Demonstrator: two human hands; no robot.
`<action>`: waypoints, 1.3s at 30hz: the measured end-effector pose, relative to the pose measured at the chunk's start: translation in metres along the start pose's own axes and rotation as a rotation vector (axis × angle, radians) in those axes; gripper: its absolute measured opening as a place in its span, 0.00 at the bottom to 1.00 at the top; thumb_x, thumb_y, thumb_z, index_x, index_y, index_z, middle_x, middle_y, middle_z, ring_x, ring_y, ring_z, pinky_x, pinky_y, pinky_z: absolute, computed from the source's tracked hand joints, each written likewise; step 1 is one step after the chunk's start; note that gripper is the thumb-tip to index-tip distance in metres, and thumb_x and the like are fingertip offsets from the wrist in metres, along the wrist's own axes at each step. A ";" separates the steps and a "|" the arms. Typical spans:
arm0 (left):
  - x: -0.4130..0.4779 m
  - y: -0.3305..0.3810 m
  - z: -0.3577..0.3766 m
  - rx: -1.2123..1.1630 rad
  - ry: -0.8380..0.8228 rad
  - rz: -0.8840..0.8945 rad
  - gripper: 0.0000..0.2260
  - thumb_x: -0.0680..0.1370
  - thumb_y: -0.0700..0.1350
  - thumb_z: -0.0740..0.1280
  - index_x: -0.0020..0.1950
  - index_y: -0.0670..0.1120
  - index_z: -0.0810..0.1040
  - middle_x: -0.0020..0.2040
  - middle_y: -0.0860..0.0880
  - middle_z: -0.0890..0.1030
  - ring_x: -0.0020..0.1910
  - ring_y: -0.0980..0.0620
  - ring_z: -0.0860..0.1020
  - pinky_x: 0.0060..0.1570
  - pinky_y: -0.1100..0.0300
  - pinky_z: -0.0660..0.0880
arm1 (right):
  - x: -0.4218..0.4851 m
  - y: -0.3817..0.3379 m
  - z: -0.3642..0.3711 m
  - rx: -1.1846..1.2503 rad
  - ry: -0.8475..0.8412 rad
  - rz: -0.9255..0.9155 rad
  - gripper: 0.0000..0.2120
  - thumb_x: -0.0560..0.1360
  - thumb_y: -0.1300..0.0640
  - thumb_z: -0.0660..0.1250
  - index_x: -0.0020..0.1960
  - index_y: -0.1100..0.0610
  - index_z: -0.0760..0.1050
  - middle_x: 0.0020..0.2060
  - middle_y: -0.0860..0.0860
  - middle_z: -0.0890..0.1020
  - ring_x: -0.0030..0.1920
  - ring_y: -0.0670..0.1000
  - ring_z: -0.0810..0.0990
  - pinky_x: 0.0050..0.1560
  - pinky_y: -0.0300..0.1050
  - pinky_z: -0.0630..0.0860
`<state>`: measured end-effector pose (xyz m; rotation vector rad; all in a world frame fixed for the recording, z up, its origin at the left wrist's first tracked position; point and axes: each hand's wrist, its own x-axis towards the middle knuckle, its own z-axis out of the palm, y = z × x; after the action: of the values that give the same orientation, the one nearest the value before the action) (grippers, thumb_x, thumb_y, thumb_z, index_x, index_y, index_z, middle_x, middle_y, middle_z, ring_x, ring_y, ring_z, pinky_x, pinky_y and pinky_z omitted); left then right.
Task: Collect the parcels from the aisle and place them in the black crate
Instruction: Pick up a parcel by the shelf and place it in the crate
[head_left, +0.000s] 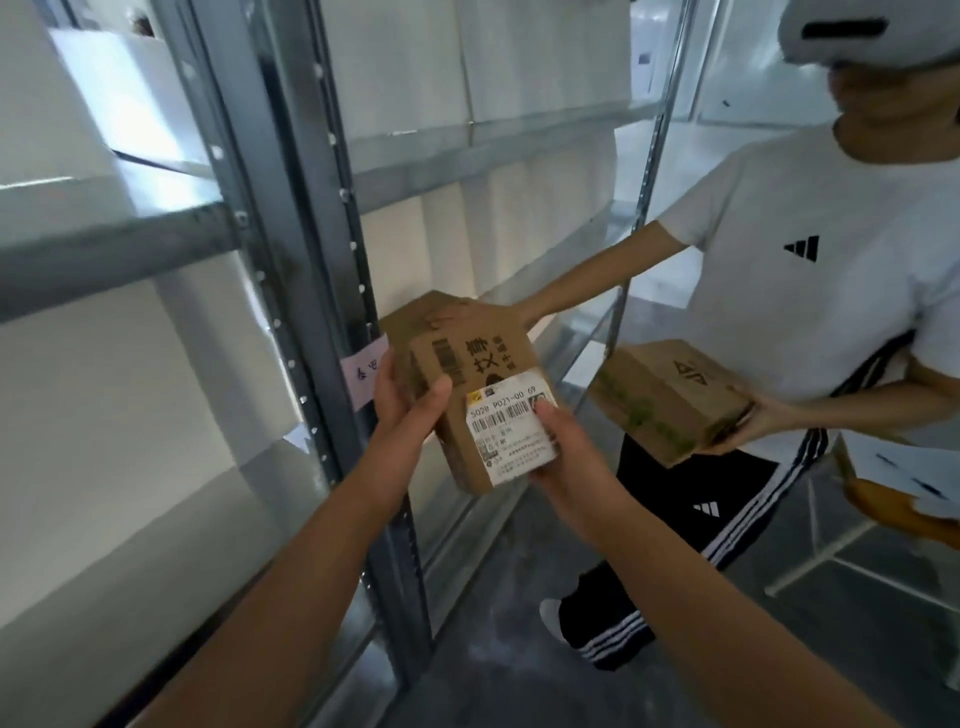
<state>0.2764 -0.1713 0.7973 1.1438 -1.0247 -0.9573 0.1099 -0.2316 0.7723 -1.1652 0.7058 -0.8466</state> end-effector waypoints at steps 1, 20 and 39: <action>-0.008 0.003 0.002 -0.017 0.021 0.008 0.42 0.63 0.69 0.70 0.72 0.67 0.53 0.72 0.54 0.69 0.69 0.50 0.70 0.69 0.43 0.66 | -0.003 -0.002 0.007 0.026 -0.032 -0.014 0.23 0.76 0.46 0.60 0.69 0.51 0.67 0.54 0.51 0.83 0.52 0.48 0.82 0.46 0.41 0.78; -0.263 0.075 -0.064 0.165 0.724 0.146 0.30 0.75 0.67 0.44 0.76 0.59 0.55 0.68 0.52 0.74 0.65 0.51 0.75 0.62 0.45 0.74 | -0.135 0.011 0.197 -0.135 -0.860 -0.117 0.30 0.72 0.41 0.50 0.73 0.47 0.60 0.60 0.43 0.75 0.52 0.35 0.77 0.40 0.25 0.74; -0.699 0.158 -0.172 0.418 1.599 0.397 0.23 0.79 0.58 0.50 0.70 0.51 0.67 0.59 0.46 0.80 0.58 0.46 0.79 0.58 0.41 0.75 | -0.471 0.104 0.513 0.063 -1.536 -0.091 0.25 0.73 0.40 0.53 0.69 0.42 0.64 0.57 0.37 0.76 0.54 0.35 0.77 0.45 0.28 0.76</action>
<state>0.2738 0.5645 0.8383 1.4639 -0.0477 0.5946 0.3182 0.4389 0.8228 -1.3966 -0.6377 0.1162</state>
